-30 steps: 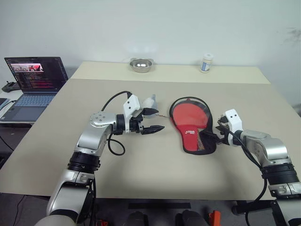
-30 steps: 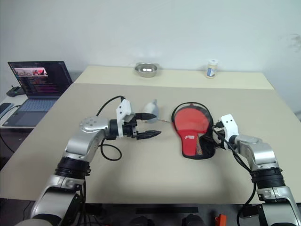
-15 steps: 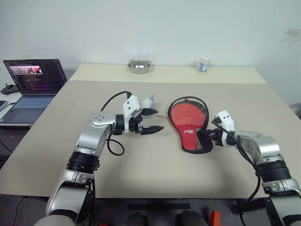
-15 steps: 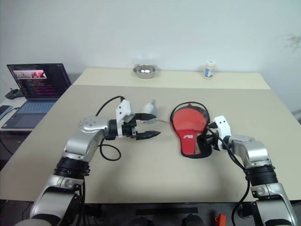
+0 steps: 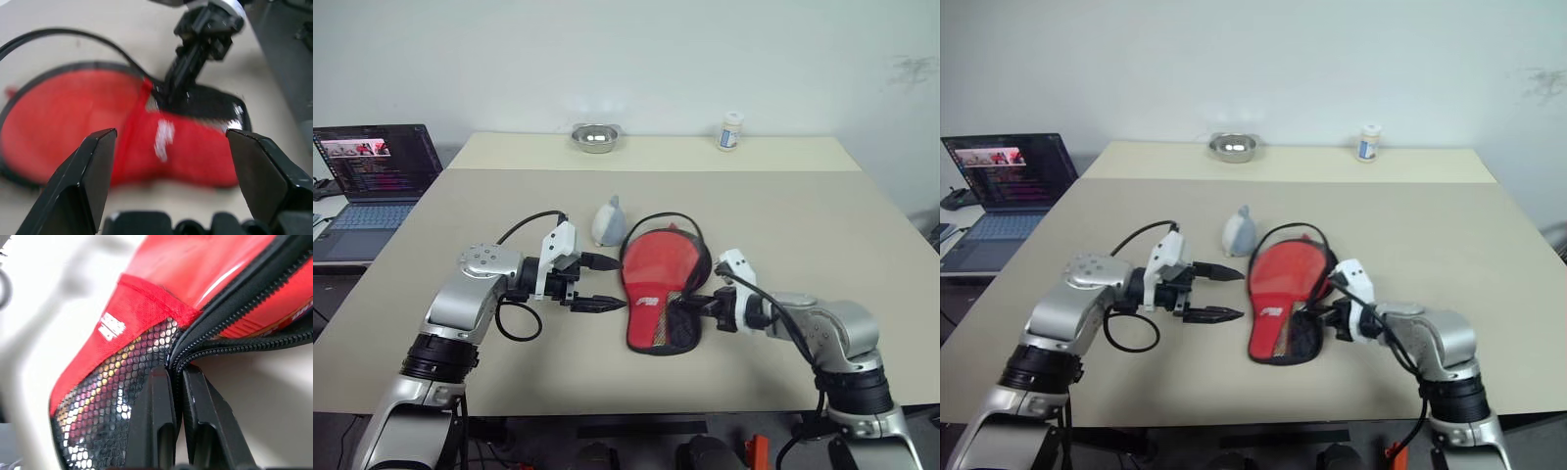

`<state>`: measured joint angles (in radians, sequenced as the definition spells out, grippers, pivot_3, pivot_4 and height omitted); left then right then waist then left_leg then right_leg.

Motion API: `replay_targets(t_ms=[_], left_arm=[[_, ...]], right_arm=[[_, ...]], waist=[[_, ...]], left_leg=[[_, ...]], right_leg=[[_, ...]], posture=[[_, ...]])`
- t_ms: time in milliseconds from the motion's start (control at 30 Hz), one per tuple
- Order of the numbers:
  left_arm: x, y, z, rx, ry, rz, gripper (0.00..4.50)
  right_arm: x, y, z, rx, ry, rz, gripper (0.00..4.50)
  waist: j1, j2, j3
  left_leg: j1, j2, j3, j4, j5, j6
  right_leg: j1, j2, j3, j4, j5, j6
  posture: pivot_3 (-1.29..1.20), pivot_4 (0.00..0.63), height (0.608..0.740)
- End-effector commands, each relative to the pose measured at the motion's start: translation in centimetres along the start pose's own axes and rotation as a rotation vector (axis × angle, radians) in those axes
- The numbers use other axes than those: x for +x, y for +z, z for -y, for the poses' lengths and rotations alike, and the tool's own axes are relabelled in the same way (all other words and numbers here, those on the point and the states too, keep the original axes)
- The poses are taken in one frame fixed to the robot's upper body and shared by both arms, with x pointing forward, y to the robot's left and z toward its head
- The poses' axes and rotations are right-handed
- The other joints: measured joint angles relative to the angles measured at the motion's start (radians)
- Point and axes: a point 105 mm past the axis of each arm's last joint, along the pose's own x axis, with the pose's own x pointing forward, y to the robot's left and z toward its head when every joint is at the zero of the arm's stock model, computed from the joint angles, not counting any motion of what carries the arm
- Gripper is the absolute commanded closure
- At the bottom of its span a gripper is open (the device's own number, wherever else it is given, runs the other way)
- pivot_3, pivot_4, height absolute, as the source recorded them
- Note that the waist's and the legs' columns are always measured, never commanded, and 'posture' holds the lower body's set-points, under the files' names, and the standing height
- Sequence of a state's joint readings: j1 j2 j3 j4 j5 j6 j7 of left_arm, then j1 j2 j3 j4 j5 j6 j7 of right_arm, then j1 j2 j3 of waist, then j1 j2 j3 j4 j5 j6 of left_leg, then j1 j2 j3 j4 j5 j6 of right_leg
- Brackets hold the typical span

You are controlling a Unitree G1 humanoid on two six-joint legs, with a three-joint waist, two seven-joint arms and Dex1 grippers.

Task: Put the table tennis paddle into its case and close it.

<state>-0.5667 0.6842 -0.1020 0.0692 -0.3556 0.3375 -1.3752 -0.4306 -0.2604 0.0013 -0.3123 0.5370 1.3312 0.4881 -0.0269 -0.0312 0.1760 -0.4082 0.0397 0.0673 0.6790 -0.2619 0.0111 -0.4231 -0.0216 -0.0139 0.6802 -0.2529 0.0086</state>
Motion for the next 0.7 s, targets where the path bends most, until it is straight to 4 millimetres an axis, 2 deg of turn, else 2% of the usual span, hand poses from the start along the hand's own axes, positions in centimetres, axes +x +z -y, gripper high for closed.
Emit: replay_targets(t_ms=[33, 200, 367, 567, 700], left_arm=[[0.1, 1.1, 0.8, 0.031, -0.041, 0.019, 0.6], [0.0, 0.8, 1.7, 0.019, -0.081, 0.006, 0.6], [0.2, 0.3, 2.6, 0.021, -0.127, -0.013, 0.6], [0.4, 0.3, 2.6, 0.019, -0.126, -0.012, 0.6], [0.5, 0.3, 2.4, 0.021, -0.122, -0.011, 0.6]], right_arm=[[-0.5, -0.2, -1.7, -0.008, 0.035, 0.013, 4.48], [-1.3, -1.7, -2.1, 0.023, 0.024, -0.014, 4.48], [-2.7, -3.3, -1.6, 0.051, -0.01, -0.041, 4.48], [-4.2, -4.4, -0.9, 0.052, -0.05, -0.074, 4.48], [-4.5, -4.5, -0.5, 0.057, -0.068, -0.075, 4.48]], waist=[[0.0, 0.0, 0.0], [0.0, 0.0, 0.0], [0.0, 0.0, 0.0], [0.0, 0.0, 0.0], [0.0, 0.0, 0.0]], left_leg=[[0.0, 0.0, 0.0, 0.0, 0.0, 0.0], [0.0, -0.001, 0.001, 0.0, 0.0, 0.0], [0.0, -0.001, 0.001, 0.0, 0.0, 0.0], [0.0, -0.002, 0.0, 0.0, 0.0, 0.0], [0.0, -0.002, 0.0, 0.0, 0.0, 0.0]], right_leg=[[0.0, 0.0, 0.0, 0.0, 0.0, 0.0], [0.0, 0.0, 0.001, -0.001, 0.0, 0.0], [0.0, 0.0, 0.001, -0.001, 0.0, 0.0], [0.0, 0.001, 0.0, -0.002, -0.001, 0.002], [0.0, 0.001, 0.001, -0.002, -0.002, 0.004]], posture=[[0.0, 0.15, 0.74], [0.0, 0.15, 0.74], [0.0, 0.15, 0.74], [0.0, 0.15, 0.74], [0.0, 0.15, 0.74]])
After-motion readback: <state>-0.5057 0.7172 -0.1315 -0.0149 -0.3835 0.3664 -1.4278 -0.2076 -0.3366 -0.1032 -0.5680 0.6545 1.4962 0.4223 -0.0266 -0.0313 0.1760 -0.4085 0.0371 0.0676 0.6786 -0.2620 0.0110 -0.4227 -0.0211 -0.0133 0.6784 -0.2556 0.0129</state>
